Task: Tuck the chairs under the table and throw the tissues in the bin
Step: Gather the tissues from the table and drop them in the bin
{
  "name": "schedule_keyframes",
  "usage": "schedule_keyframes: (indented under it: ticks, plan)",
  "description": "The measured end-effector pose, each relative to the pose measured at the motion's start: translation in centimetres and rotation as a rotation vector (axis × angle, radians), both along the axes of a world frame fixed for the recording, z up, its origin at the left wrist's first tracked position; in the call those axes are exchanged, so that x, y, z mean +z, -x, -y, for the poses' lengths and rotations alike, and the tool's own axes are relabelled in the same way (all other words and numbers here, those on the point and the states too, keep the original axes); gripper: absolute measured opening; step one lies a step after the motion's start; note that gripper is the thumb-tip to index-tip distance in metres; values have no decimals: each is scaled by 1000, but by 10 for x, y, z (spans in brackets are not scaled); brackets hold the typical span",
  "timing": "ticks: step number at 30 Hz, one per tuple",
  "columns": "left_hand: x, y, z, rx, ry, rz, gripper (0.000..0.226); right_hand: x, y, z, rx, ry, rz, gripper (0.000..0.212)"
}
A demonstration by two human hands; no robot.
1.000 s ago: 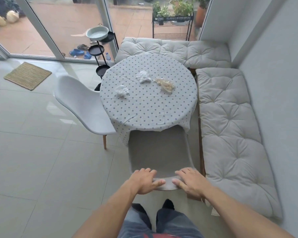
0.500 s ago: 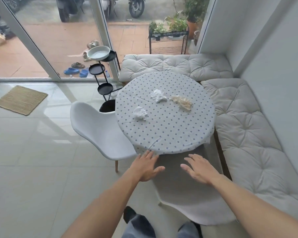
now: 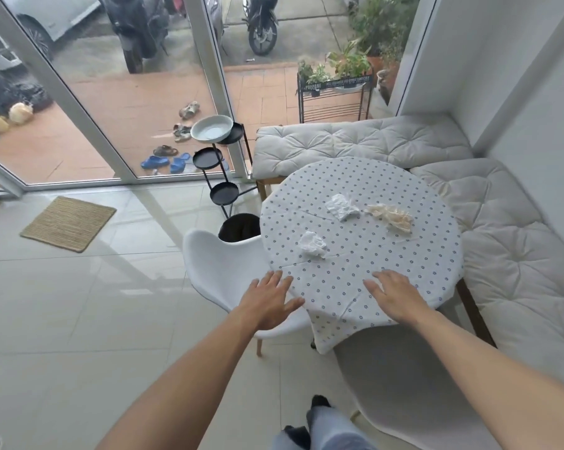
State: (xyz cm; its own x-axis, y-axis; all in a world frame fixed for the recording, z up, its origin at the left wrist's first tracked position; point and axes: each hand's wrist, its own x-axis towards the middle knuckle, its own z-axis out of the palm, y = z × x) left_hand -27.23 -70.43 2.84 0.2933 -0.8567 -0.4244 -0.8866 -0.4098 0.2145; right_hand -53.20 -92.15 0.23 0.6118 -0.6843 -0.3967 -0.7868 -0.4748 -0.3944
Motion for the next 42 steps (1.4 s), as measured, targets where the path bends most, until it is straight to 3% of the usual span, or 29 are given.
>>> schedule_keyframes:
  ticks: [6,15,20,25,33,36,42]
  plan:
    - [-5,-53,43,-59,-39,19,81,-12,-41,42,-61,10,-17,68]
    - [-49,-90,184,-232,-74,2,78,-60,-96,141,-53,66,-160,64]
    - [-88,-87,245,-351,-94,22,60,-77,-115,195,-107,110,-223,59]
    - [-119,-86,266,-384,-114,22,27,-87,-126,233,-93,163,-257,58]
    - [-132,-118,303,-359,17,-106,18,-96,-140,266,-150,164,-298,71]
    - [-122,-126,331,-343,133,-140,16,-100,-141,270,-177,200,-276,62]
    - [-115,-128,396,-346,248,-156,16,-108,-135,264,-221,226,-187,23]
